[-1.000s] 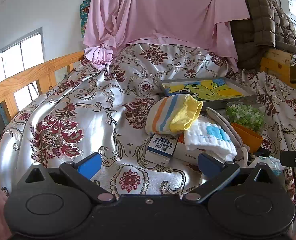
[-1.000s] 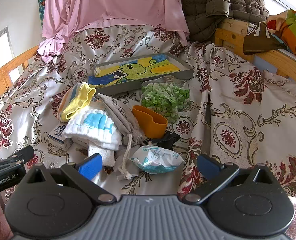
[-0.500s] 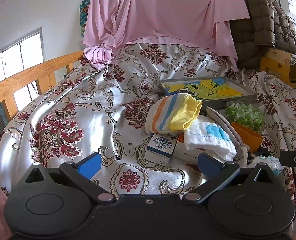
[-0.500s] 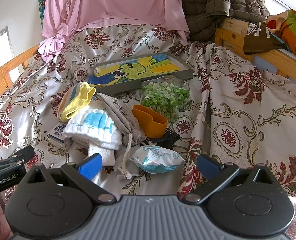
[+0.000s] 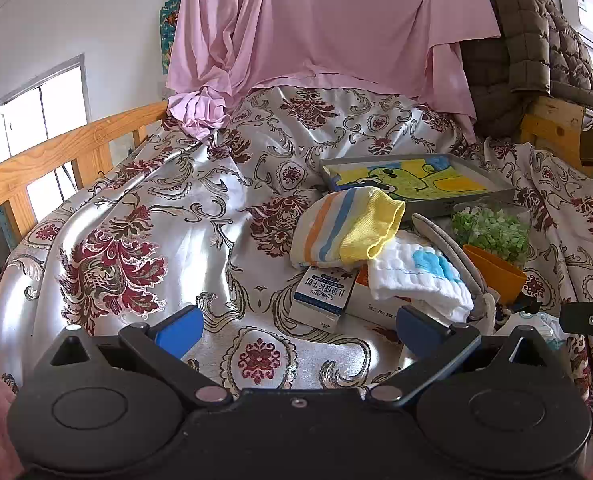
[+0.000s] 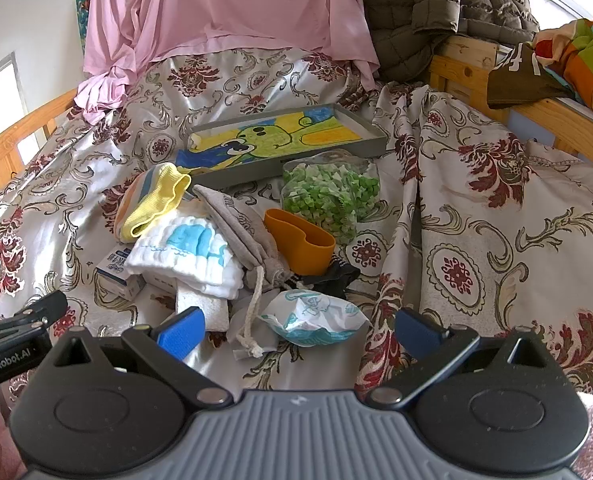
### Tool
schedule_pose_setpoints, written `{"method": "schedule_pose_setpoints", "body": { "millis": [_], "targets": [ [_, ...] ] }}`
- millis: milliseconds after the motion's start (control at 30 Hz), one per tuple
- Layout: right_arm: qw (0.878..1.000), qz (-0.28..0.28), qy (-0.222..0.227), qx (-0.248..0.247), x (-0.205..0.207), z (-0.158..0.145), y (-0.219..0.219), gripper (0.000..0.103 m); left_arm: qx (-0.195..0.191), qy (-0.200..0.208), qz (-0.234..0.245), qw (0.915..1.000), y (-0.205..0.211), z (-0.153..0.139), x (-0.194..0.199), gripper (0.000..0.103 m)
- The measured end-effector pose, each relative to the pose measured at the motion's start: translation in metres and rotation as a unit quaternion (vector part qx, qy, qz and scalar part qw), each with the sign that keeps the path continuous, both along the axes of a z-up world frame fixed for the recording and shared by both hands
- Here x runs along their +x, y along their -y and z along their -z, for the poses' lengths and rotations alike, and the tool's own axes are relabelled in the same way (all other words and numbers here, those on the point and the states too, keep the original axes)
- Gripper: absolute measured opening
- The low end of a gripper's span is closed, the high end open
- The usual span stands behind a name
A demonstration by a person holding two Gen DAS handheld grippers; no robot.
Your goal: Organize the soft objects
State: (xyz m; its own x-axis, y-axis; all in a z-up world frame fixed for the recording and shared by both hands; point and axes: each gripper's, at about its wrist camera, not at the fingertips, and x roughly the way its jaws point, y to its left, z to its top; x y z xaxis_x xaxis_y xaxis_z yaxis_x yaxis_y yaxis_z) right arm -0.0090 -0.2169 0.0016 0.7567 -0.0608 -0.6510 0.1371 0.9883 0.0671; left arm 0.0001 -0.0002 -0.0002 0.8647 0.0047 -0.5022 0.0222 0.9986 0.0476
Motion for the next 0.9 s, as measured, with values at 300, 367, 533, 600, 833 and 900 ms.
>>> {"method": "schedule_pose_setpoints", "body": {
  "millis": [300, 367, 533, 600, 833, 900],
  "targets": [
    [1.0, 0.0, 0.0, 0.0, 0.0, 0.0, 0.0, 0.103, 0.0, 0.0, 0.0, 1.0, 0.0, 0.0, 0.0, 0.102],
    [1.0, 0.003, 0.001, 0.0, -0.001, 0.0, 0.0, 0.103, 0.0, 0.0, 0.0, 1.0, 0.0, 0.0, 0.0, 0.102],
    [1.0, 0.02, 0.003, 0.01, -0.002, 0.005, 0.007, 0.103, 0.0, 0.0, -0.001, 1.0, 0.0, 0.0, 0.0, 0.102],
    [1.0, 0.019, 0.003, 0.011, -0.002, 0.002, 0.004, 0.103, 0.0, 0.0, 0.0, 1.0, 0.0, 0.0, 0.0, 0.102],
    [1.0, 0.02, 0.003, 0.01, -0.002, 0.002, 0.005, 0.103, 0.0, -0.002, 0.0, 1.0, 0.0, 0.0, 0.0, 0.102],
    [1.0, 0.02, 0.002, 0.01, -0.003, 0.002, 0.004, 0.103, 0.0, -0.002, 0.0, 1.0, -0.002, 0.004, 0.002, 0.102]
  ]
}}
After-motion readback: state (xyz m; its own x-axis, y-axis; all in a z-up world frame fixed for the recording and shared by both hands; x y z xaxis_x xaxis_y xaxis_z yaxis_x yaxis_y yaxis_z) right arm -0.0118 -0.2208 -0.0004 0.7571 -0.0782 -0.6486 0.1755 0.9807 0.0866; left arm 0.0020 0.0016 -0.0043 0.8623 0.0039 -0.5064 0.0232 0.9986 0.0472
